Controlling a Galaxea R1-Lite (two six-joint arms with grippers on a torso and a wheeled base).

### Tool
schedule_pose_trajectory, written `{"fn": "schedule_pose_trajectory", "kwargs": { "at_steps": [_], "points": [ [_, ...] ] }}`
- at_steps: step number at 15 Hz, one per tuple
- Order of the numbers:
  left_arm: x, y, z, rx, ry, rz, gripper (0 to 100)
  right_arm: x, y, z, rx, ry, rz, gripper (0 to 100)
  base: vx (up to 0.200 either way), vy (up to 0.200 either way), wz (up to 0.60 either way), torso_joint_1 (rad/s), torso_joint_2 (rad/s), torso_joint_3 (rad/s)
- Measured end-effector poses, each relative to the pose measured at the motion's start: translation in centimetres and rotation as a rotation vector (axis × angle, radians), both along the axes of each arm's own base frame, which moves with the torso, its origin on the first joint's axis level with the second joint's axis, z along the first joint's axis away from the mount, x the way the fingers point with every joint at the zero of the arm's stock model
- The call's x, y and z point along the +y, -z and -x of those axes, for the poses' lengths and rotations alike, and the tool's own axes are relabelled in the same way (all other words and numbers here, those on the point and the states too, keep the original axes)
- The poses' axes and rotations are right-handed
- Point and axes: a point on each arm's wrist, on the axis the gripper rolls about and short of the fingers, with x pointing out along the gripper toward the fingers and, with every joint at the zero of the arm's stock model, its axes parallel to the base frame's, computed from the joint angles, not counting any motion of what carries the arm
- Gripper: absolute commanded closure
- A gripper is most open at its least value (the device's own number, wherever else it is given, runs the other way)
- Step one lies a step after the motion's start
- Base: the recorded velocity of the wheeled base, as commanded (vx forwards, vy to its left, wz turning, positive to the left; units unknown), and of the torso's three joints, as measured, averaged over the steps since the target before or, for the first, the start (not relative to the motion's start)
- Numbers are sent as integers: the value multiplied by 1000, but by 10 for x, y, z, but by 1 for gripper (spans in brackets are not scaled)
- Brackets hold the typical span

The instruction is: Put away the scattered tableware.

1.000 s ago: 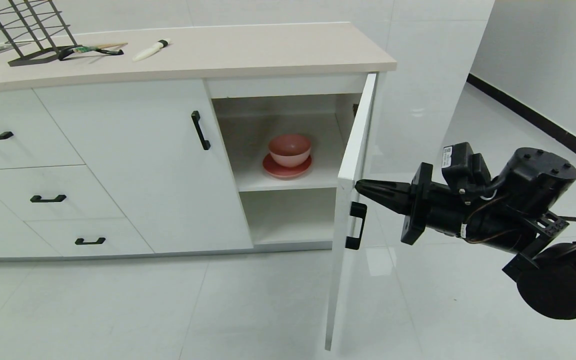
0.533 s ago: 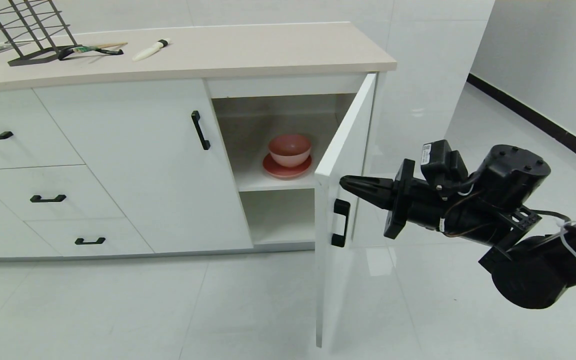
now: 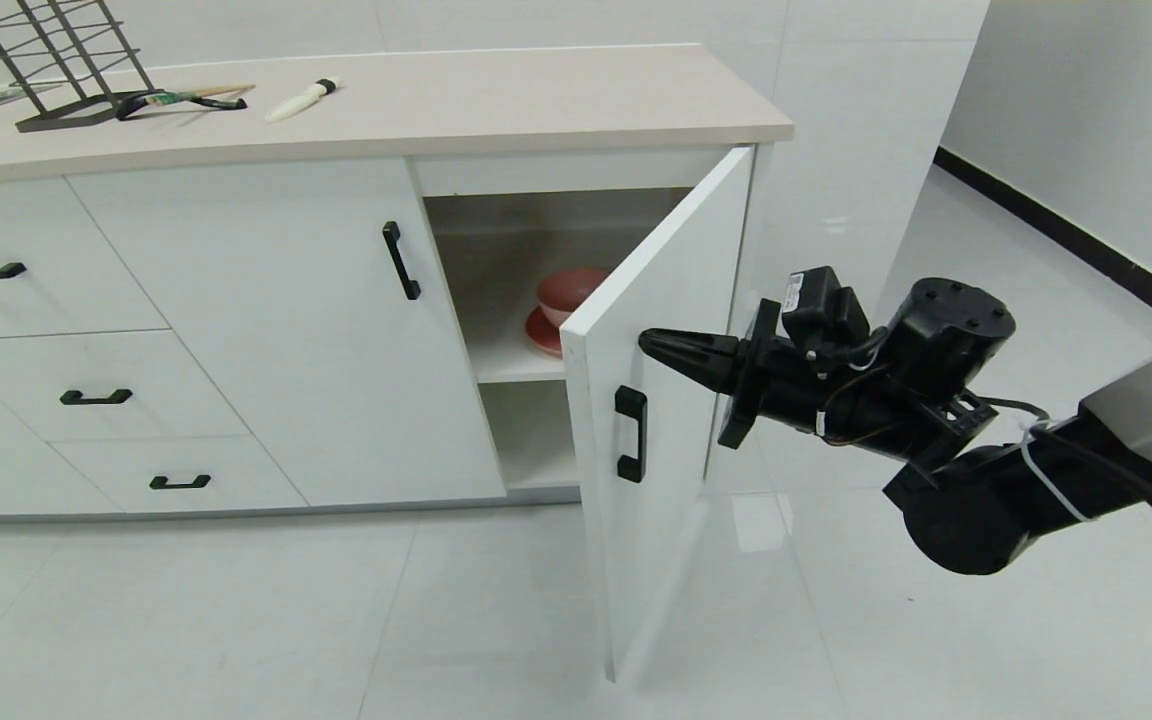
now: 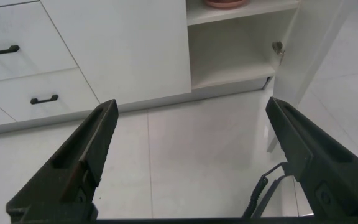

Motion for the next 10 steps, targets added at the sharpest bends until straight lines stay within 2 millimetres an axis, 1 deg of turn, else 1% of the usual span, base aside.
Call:
{"fn": "schedule_pose_trajectory", "kwargs": {
  "at_steps": [4,10],
  "points": [
    [0,0,0,1,0,3,0,9,5,-14,-6,7,-11,100,0,0,0,0,0,0],
    [0,0,0,4,-8,-8,0,22,10,-25,-15,3,-31,100,0,0,0,0,0,0]
  ]
}}
